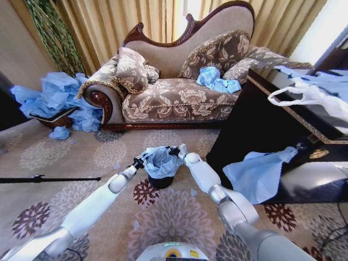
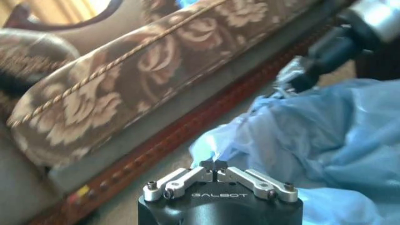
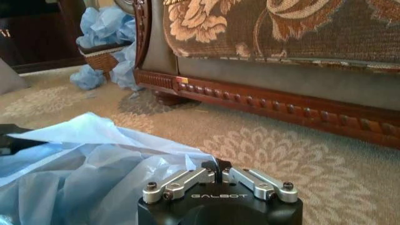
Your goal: Place a garbage bag over the trash bin.
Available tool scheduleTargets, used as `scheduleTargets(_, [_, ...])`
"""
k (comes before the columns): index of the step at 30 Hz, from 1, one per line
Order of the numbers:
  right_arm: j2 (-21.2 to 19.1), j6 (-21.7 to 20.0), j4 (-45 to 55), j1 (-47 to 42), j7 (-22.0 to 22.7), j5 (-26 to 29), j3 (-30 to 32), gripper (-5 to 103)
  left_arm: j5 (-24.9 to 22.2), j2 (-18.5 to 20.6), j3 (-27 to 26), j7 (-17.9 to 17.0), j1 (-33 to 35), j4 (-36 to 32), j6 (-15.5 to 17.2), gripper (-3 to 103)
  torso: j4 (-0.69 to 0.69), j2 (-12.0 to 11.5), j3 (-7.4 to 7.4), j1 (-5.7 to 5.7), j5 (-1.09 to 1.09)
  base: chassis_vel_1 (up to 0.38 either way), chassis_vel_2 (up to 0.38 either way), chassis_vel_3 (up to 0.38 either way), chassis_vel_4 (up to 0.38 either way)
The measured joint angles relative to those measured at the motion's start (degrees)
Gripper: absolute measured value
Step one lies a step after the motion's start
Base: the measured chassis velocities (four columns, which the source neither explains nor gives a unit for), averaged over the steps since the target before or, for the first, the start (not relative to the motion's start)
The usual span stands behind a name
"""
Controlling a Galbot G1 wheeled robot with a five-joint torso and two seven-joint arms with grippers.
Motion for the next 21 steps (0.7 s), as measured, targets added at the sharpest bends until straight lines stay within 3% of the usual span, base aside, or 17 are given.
scheduleTargets(6, [0.15,0.00,-0.43,0.68,-0.02,1.65,0.04,0,-6.62,-0.73,-0.95,-2.14,-0.37,1.59,1.98,0,0.00,0.00,0.00,0.00,0.00,0.000,0.000,0.000,0.000])
scheduleTargets(9, [0.44,-0.03,-2.11,1.40,-0.03,2.83,0.60,0,-12.26,-2.01,-1.90,-4.22,-0.60,3.53,3.63,0,0.01,0.00,0.00,0.00,0.00,0.000,0.000,0.000,0.000])
scheduleTargets(13, [0.44,-0.19,-2.77,1.52,-0.46,2.87,0.85,0,-14.58,-2.93,-2.25,-4.48,-0.96,4.70,4.48,0,-0.01,0.00,0.00,0.00,0.00,0.000,0.000,0.000,0.000])
scheduleTargets(21, [0.47,-1.56,-6.43,2.14,-0.69,2.83,3.66,0,-14.78,-5.19,-1.82,-3.55,-2.13,8.22,4.88,0,-0.02,0.00,0.00,0.00,0.00,0.000,0.000,0.000,0.000])
